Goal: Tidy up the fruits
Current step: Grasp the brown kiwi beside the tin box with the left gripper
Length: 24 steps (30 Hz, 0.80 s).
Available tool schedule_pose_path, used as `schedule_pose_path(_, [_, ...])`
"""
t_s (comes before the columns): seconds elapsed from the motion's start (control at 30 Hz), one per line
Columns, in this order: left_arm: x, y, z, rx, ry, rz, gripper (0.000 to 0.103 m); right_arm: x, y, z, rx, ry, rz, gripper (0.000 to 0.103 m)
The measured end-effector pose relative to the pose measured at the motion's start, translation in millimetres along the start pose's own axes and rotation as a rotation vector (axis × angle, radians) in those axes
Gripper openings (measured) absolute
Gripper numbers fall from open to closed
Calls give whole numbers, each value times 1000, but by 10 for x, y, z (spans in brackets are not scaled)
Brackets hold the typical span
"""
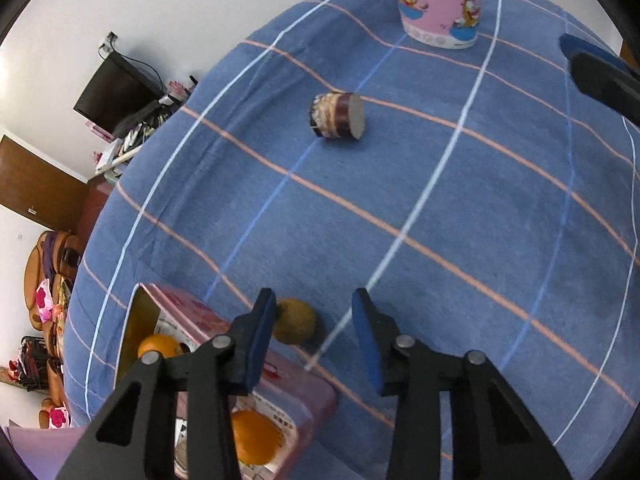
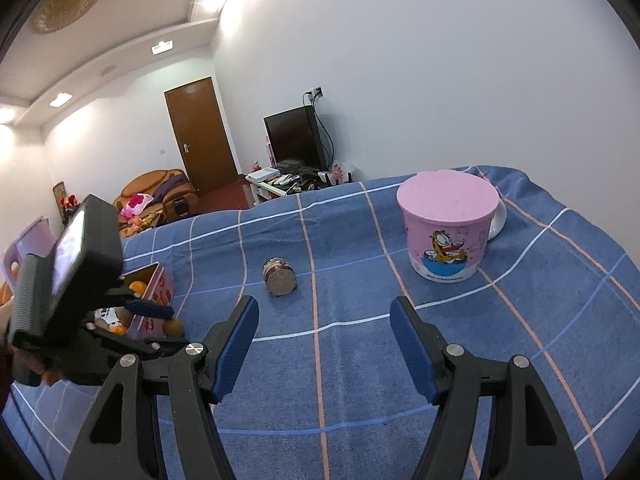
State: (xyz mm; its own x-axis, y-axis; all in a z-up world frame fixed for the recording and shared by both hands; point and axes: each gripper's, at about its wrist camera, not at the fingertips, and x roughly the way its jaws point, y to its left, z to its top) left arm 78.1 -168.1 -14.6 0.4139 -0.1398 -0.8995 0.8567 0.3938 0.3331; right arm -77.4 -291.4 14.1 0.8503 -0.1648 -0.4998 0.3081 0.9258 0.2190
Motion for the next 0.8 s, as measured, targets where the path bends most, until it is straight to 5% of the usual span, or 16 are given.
schedule_pose_path(0.8, [119,-17,95,49,134,30,37,-42,-190,60,91,-1,7,70])
